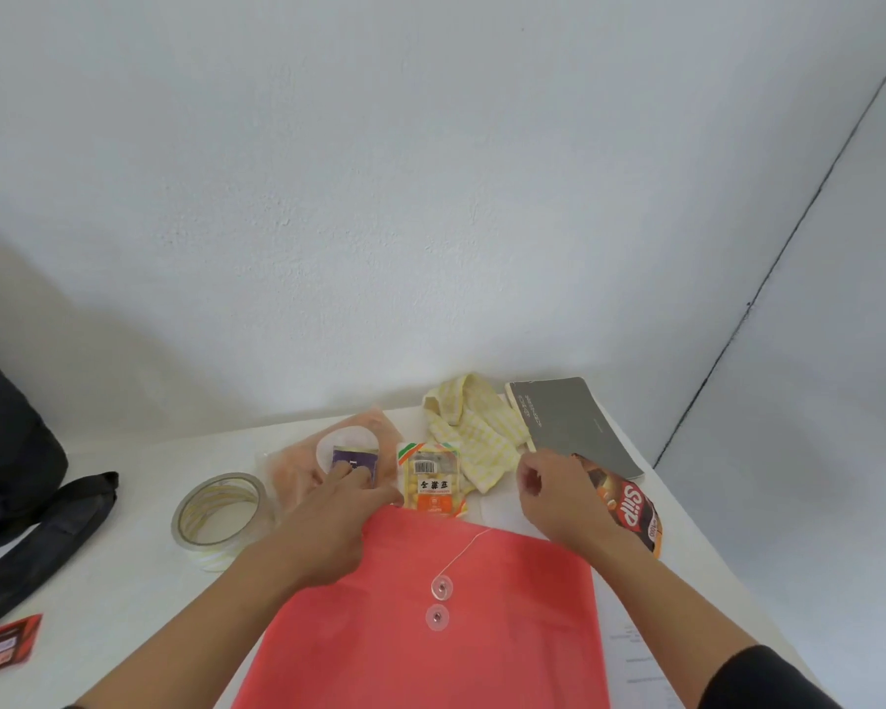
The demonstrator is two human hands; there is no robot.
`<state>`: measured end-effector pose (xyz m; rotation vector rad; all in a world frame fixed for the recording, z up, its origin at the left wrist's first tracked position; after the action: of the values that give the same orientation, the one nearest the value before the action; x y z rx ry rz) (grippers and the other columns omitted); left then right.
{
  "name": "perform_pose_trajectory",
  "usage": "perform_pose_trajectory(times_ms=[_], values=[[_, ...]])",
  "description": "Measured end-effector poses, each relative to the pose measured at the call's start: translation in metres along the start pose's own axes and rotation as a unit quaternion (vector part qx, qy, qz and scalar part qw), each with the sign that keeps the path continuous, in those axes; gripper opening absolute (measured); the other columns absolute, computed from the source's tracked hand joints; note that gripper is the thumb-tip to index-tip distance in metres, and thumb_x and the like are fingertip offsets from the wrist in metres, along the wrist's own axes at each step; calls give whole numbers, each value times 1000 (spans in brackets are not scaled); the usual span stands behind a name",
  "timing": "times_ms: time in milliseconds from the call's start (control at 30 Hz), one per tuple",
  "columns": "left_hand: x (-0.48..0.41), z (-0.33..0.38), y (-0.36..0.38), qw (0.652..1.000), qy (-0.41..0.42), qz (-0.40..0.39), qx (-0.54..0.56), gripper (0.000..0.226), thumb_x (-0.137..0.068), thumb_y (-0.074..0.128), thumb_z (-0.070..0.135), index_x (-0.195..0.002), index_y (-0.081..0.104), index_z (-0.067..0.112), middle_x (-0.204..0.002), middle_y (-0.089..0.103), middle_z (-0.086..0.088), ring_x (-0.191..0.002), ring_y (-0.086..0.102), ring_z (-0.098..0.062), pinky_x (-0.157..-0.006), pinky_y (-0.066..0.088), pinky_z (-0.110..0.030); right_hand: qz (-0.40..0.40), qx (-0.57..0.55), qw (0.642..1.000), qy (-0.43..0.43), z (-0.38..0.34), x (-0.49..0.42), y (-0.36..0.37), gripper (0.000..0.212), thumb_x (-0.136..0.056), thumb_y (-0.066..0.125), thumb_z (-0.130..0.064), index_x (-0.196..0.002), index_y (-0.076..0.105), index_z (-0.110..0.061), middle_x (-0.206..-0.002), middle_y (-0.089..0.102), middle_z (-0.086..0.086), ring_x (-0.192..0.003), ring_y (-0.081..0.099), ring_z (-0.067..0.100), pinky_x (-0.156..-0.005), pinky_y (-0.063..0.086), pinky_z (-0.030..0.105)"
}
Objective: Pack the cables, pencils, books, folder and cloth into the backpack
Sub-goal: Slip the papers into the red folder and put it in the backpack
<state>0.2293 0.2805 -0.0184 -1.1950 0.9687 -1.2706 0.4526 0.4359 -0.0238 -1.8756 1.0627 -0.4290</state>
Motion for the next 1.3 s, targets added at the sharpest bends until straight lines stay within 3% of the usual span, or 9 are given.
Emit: perform_pose_trajectory(times_ms=[133,233,367,600,800,867,967,1167,1300], values=[[-6,31,0,995,81,47,29,49,-89,56,20,-134,56,40,-131,48,10,-126,38,-15,-97,30,-41,-127,107,985,45,8,17,11,14,-84,59,-12,-95,65,-20,-103,62,-4,-98,57,16,-80,47,30],[-16,56,9,988,147,26,42,41,-94,57,34,-135,55,38,-137,49,15,-135,38,-9,-105,26,-44,-151,127,980,2,7,19,18,41,-95,60,-21,-136,58,-20,-137,50,-3,-130,46,18,-104,41,31],[-18,64,28,988,150,-48,-12,58,-94,61,51,-146,44,34,-149,41,12,-140,31,-11,-107,25,-42,-203,150,967,-14,7,14,20,60,-96,65,-29,-151,44,-19,-153,37,0,-141,38,23,-114,36,38],[-5,47,31,988,123,-91,10,70,-74,83,48,-136,55,30,-133,51,12,-120,40,-14,-101,33,-34,-239,132,962,-17,7,7,21,60,-82,82,-35,-129,51,-14,-127,50,3,-119,46,22,-96,40,33],[1,34,22,989,87,-119,-9,77,-73,86,40,-140,49,32,-135,46,6,-125,38,-18,-99,31,-32,-263,152,953,-16,-1,6,25,41,-79,83,-45,-98,55,-21,-112,45,2,-106,42,20,-86,41,33],[0,36,23,988,91,-123,-3,80,-74,86,34,-143,46,35,-136,44,6,-126,38,-19,-99,33,-32,-256,158,953,-25,-4,9,27,49,-83,78,-45,-117,58,-15,-119,47,3,-114,43,22,-92,41,33],[-2,44,24,986,105,-123,37,85,-78,82,25,-150,39,34,-138,44,6,-128,40,-18,-103,38,-32,-194,115,974,-26,-6,17,25,65,-85,75,-42,-139,52,-17,-140,57,1,-130,50,21,-105,44,35],[-16,66,6,965,69,-17,252,67,-89,76,45,-146,46,27,-122,61,10,-105,57,-9,-97,47,-27,-38,-60,994,-79,-18,32,1,33,-71,87,-33,-86,63,-17,-77,62,-6,-75,53,15,-72,43,38],[-34,84,12,945,13,-25,326,50,-89,76,47,-130,54,29,-92,64,12,-78,58,-1,-70,44,-18,-18,-149,987,-51,-10,35,-2,32,-70,87,-39,-81,62,-23,-75,62,-2,-69,49,7,-68,42,33]])
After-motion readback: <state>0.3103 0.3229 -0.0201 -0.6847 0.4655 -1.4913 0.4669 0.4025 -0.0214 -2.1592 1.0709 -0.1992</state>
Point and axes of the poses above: each hand's wrist, its own x-axis away from the middle knuckle, its own y-axis out of the palm, z = x × y, the point moved 5 cm from there along -x, towards the middle knuckle
